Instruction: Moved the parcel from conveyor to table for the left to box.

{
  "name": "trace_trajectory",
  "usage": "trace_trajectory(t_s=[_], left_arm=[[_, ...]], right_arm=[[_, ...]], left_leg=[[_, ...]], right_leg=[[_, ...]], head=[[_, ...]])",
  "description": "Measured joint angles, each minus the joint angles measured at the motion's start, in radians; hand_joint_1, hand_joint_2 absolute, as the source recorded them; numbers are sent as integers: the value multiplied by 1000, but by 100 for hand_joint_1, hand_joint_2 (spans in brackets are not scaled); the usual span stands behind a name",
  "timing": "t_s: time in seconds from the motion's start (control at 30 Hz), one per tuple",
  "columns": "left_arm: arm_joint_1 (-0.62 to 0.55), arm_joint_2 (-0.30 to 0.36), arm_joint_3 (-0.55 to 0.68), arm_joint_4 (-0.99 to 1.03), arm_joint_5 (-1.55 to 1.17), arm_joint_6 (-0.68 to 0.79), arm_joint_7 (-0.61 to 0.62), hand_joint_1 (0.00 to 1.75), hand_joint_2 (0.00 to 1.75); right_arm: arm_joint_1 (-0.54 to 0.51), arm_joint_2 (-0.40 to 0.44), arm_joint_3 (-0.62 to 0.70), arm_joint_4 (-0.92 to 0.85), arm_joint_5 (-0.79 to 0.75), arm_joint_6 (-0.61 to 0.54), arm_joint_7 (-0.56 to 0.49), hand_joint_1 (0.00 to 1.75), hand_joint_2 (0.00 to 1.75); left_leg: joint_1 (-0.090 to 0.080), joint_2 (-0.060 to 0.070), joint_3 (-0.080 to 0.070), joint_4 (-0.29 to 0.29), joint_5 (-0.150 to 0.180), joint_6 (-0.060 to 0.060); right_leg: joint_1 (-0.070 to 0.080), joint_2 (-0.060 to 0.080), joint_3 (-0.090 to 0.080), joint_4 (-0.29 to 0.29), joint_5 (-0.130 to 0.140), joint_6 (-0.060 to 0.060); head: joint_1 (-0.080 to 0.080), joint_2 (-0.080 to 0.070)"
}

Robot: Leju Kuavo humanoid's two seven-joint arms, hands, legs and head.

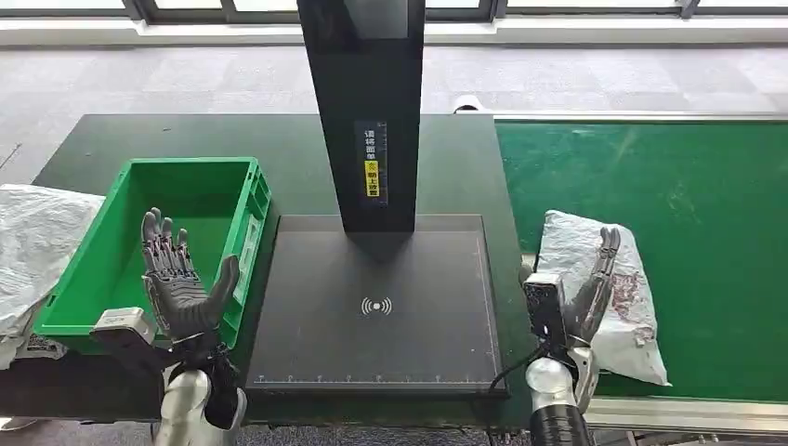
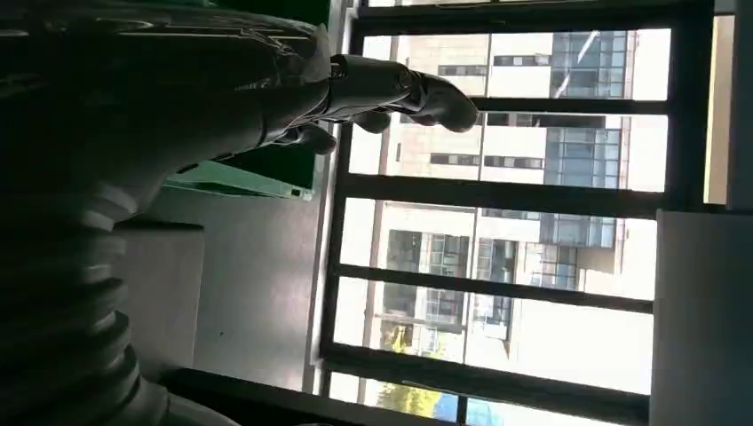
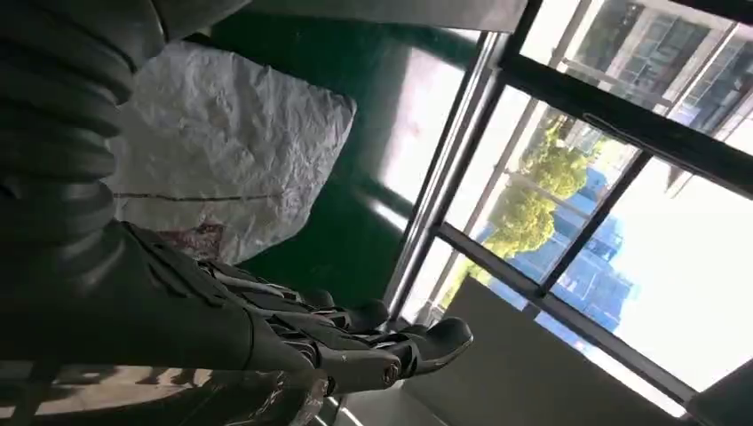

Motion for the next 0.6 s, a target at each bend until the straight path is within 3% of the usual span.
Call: trace_trajectory(t_s=[0.1, 0.2, 0.3, 0.47, 0.6], left_arm=[[0, 0, 0, 0, 2, 7, 0, 0, 175], [8, 0, 5, -3, 13, 30, 0, 0, 175], [35, 0, 9, -18, 20, 36, 0, 0, 175], [47, 0, 15, -34, 19, 49, 0, 0, 175], [53, 0, 16, -42, 15, 52, 0, 0, 175]], right_arm=[[-1, 0, -2, 0, 46, 0, 48, 0, 175], [-35, -21, -65, 16, 362, 0, 309, 0, 175], [-94, -67, -171, 86, 573, 1, 404, 0, 175], [-176, -115, -274, 278, 553, 56, 433, 0, 175], [-218, -145, -301, 413, 566, 91, 535, 0, 175]], left_leg=[[0, 0, 0, 0, 0, 0], [0, 0, 0, 0, 0, 0], [0, -1, 0, 0, 1, 2], [-1, 2, 0, 0, 1, 2], [-1, 0, 0, 0, 1, 2]], right_leg=[[0, 0, 0, 0, 0, 0], [-1, 0, 0, 0, 0, 0], [-1, -2, 1, 0, 1, 1], [-1, 2, 0, 0, 1, 2], [-1, -1, 0, 0, 1, 2]], head=[[0, 0], [0, 0], [1, 0], [0, 0], [0, 0]])
